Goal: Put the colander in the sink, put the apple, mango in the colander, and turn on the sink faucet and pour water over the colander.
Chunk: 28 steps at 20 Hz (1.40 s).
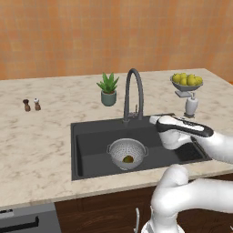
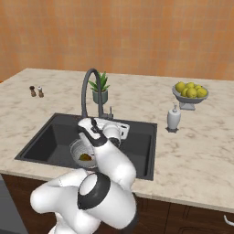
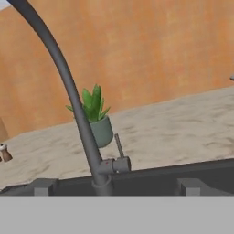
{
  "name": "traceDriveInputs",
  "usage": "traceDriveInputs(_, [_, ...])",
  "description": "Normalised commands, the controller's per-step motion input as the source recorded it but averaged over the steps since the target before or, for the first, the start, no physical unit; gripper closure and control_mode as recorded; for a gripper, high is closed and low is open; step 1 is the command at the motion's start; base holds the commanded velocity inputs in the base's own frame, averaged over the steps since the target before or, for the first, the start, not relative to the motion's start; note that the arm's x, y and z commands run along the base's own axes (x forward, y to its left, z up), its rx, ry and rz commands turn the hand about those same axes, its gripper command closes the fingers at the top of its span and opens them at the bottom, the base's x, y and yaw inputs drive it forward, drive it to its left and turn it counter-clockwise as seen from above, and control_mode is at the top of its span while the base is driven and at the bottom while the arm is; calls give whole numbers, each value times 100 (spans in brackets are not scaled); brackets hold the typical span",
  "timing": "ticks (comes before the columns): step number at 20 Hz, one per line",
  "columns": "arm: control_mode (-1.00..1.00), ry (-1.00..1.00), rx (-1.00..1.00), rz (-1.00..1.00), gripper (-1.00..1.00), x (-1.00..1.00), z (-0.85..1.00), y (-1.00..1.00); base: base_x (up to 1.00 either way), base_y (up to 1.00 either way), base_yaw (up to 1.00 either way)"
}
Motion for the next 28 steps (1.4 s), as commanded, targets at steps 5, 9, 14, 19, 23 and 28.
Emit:
traceDriveInputs(5, [-100, -1, 0, 0, -100, 23, -10, 0, 0, 0, 0])
traceDriveInputs(9, [-100, 0, 2, 0, -100, 24, -1, -4, 0, 0, 0])
traceDriveInputs(14, [-100, 0, 0, 0, -100, 30, 0, -10, 0, 0, 0])
traceDriveInputs(19, [-100, 0, 0, 0, -100, 40, 0, 0, 0, 0, 0])
traceDriveInputs(23, [-100, 0, 0, 0, -100, 48, 0, 4, 0, 0, 0])
traceDriveInputs(28, [-100, 0, 0, 0, -100, 36, -4, 1, 0, 0, 0])
